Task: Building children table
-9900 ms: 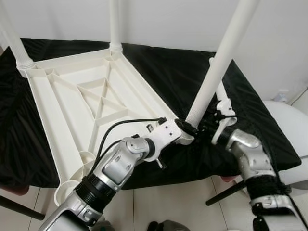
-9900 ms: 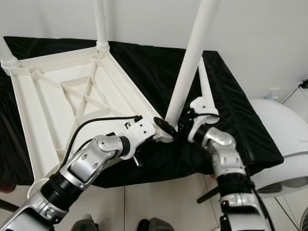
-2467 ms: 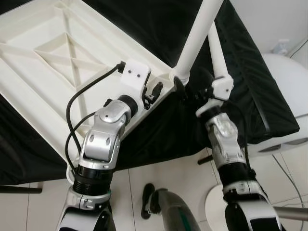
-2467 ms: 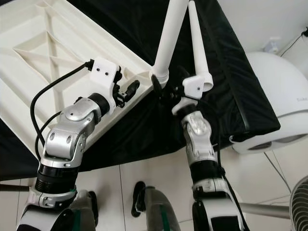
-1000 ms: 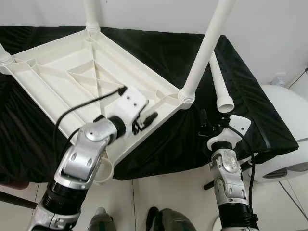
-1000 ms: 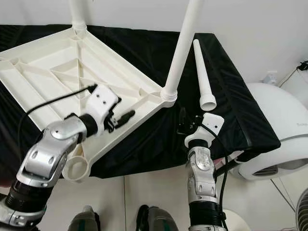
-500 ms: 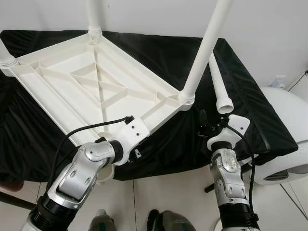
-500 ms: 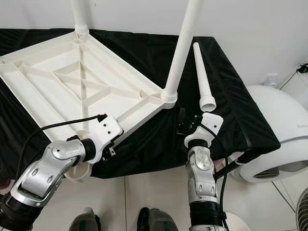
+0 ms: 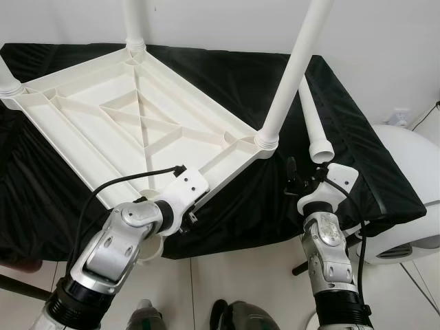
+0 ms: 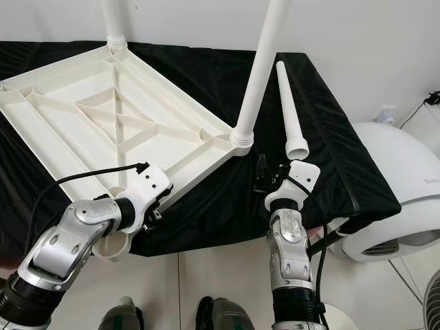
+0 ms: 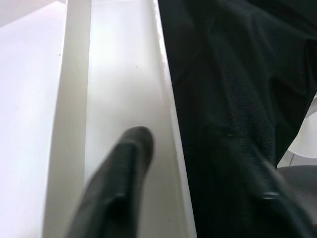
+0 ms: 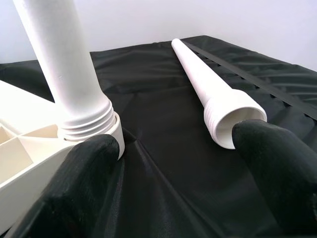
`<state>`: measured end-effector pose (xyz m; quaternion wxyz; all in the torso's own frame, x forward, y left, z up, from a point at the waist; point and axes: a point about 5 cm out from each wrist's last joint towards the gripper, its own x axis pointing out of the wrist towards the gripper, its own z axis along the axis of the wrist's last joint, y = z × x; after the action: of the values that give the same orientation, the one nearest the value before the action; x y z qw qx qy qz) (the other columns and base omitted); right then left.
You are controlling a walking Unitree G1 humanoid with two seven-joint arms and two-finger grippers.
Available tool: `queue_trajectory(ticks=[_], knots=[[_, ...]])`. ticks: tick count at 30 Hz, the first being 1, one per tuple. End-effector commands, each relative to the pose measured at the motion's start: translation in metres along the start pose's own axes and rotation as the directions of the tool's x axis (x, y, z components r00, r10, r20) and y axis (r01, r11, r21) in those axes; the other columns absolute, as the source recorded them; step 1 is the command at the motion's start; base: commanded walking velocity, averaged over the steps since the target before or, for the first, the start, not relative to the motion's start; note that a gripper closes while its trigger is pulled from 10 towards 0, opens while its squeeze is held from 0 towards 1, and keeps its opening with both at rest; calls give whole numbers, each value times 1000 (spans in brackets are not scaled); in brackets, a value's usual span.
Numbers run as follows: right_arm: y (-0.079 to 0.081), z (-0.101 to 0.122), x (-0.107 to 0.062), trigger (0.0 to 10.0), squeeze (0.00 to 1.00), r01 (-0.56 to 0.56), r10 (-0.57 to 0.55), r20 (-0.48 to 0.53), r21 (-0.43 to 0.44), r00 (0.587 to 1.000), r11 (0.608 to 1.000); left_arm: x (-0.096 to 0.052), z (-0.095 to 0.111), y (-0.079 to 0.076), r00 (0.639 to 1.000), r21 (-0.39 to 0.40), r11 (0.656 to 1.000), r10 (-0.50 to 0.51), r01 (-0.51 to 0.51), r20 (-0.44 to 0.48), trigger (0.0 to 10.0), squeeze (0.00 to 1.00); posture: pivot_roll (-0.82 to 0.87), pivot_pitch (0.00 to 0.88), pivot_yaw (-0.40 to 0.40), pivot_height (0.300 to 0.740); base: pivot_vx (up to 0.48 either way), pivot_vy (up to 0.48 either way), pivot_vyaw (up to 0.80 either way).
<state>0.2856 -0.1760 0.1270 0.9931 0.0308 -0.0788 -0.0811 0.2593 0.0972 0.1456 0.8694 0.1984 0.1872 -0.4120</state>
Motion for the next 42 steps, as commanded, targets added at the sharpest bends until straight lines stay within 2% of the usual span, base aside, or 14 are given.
queue_trajectory(ticks=[1,6,7,12,13,15,16,17,18,20,21,22,34,42], knots=[[-3,1,-1,10000,0,12,-12,-2,-14,1000,1000,1,-8,9,990,-29,990,135,-136,-43,0,0,41,81,-84,740,0,0,0],[-5,1,-1,10000,0,20,-20,-4,-18,1000,1000,2,-7,10,987,-44,988,149,-151,-53,0,0,40,85,-81,740,0,0,0],[-6,1,-1,10000,0,24,-24,-5,-18,1000,1000,4,-7,11,985,-44,986,160,-163,-70,10000,0,38,87,-79,740,0,0,0],[-6,1,-1,10000,0,30,-30,-4,-18,1000,999,6,-7,15,974,-64,976,203,-209,-101,10000,0,39,90,-75,740,0,0,0],[-6,1,-1,10000,0,32,-32,-5,-18,999,999,7,-7,16,972,-68,973,212,-220,-102,4196,0,39,90,-75,740,0,0,0],[-6,1,-1,10000,0,32,-32,-5,-18,999,999,7,-7,16,972,-68,973,212,-220,-102,4196,0,39,90,-75,740,0,0,0],[-6,2,-1,10000,0,33,-34,-4,-17,999,999,8,-6,16,969,-82,970,221,-230,-106,10000,0,38,94,-72,740,0,0,0],[-6,2,-1,10000,0,33,-34,-4,-17,999,999,8,-6,16,969,-82,970,221,-230,-106,10000,0,38,94,-72,740,0,0,0],[-6,2,-2,10000,0,34,-34,-4,-16,999,999,10,-5,16,967,-86,967,229,-239,-109,4510,0,37,96,-71,740,0,0,0],[-5,2,-2,10000,0,33,-34,-5,-18,999,999,12,-4,15,965,-96,964,238,-248,-110,3098,0,36,98,-71,740,0,0,0],[-5,2,-3,10000,0,34,-34,-5,-18,999,999,13,-3,15,963,-106,960,248,-259,-110,0,0,33,100,-70,740,0,0,0],[-5,2,-3,10000,0,34,-34,-5,-20,999,999,16,-2,14,959,-113,956,260,-272,-114,10000,0,31,101,-70,740,0,0,0],[-7,3,-5,10000,0,42,-42,-6,-25,999,999,24,8,19,923,-193,904,360,-381,-134,10000,0,26,103,-66,740,0,0,0],[-5,3,-6,10000,0,46,-46,-7,-23,999,999,33,23,32,852,-357,777,506,-519,-137,10000,0,22,107,-62,740,0,0,0]])
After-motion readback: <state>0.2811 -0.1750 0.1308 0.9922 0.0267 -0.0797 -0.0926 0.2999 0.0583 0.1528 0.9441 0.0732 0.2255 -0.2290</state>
